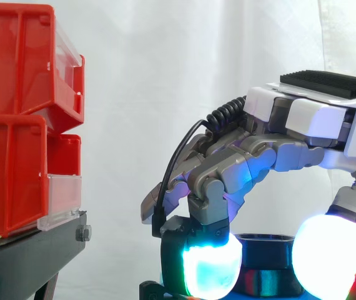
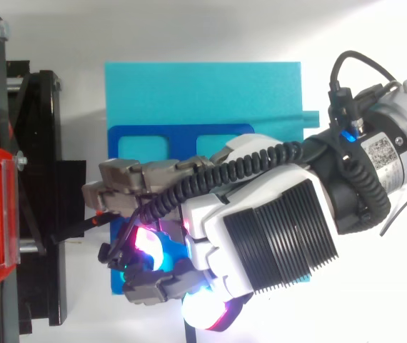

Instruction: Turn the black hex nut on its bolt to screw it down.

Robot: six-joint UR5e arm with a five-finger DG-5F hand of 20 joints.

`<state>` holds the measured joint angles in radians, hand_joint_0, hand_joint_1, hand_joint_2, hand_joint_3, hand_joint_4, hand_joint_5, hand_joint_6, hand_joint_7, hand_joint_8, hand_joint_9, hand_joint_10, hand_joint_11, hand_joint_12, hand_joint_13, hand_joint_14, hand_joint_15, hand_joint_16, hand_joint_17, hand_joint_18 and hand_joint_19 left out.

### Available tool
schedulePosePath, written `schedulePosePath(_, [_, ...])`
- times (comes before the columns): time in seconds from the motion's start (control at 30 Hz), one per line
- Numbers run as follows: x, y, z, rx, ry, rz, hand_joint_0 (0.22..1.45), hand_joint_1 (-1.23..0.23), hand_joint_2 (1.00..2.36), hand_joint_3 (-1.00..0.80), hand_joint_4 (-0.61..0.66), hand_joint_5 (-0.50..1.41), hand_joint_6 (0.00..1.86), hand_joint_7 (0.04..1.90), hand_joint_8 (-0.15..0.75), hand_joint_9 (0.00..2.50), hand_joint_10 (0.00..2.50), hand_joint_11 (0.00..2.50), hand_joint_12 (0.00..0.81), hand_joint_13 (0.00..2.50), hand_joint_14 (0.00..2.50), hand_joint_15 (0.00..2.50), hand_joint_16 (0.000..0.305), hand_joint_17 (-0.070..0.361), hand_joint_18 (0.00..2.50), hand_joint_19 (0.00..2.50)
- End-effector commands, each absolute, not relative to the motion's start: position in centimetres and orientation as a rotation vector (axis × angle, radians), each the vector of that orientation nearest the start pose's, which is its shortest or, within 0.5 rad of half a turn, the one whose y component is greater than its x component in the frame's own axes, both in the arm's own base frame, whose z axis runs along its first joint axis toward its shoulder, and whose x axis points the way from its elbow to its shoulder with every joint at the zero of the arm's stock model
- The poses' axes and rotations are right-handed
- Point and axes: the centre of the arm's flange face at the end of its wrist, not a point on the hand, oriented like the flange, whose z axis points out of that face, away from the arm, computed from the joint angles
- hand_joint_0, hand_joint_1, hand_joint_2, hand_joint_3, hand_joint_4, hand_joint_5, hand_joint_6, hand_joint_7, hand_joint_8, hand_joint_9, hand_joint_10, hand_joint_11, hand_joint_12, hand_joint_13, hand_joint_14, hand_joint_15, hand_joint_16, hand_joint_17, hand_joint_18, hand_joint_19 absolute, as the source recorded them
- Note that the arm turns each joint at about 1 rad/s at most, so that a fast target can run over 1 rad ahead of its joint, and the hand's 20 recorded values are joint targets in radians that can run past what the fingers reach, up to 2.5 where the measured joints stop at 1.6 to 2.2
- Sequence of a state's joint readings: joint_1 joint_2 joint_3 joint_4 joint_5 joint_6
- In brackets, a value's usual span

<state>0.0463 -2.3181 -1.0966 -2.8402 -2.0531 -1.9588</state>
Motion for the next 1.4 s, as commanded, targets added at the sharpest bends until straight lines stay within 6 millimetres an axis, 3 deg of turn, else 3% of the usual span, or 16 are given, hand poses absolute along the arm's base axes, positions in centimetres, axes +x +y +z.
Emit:
schedulePosePath(0.0, [76.1, -5.2, 27.1, -0.694, 1.377, 0.1, 0.52, -0.24, 1.0, -0.5, 0.0, 0.04, 0.5, 1.38, 0.287, 1.16, 0.01, 0.31, 0.315, 0.74, 0.01, 0.2, 0.045, 0.101, 0.65, 0.5])
schedulePosePath(0.3, [76.1, -5.4, 27.1, -0.694, 1.377, 0.097, 0.52, -0.24, 1.0, -0.5, 0.02, 0.05, 0.5, 1.49, 0.288, 1.19, 0.01, 0.32, 0.313, 0.75, 0.01, 0.2, 0.045, 0.101, 0.65, 0.5])
schedulePosePath(0.53, [76.0, -6.3, 27.0, -0.694, 1.378, 0.098, 0.52, -0.25, 1.0, -0.5, 0.03, 0.04, 0.5, 1.41, 0.301, 1.19, 0.01, 0.34, 0.312, 0.74, 0.01, 0.2, 0.045, 0.101, 0.66, 0.5])
schedulePosePath(0.9, [75.9, -7.1, 27.2, -0.693, 1.372, 0.093, 0.52, -0.38, 1.0, -0.5, -0.02, 0.03, 0.51, 1.18, 0.317, 1.18, 0.01, 0.38, 0.312, 0.73, 0.01, 0.2, 0.044, 0.1, 0.65, 0.5])
schedulePosePath(1.37, [75.7, -7.7, 27.2, -0.696, 1.37, 0.094, 0.58, -0.55, 1.0, -0.46, -0.02, 0.03, 0.51, 1.19, 0.31, 1.17, 0.01, 0.4, 0.3, 0.71, 0.01, 0.2, 0.042, 0.094, 0.63, 0.51])
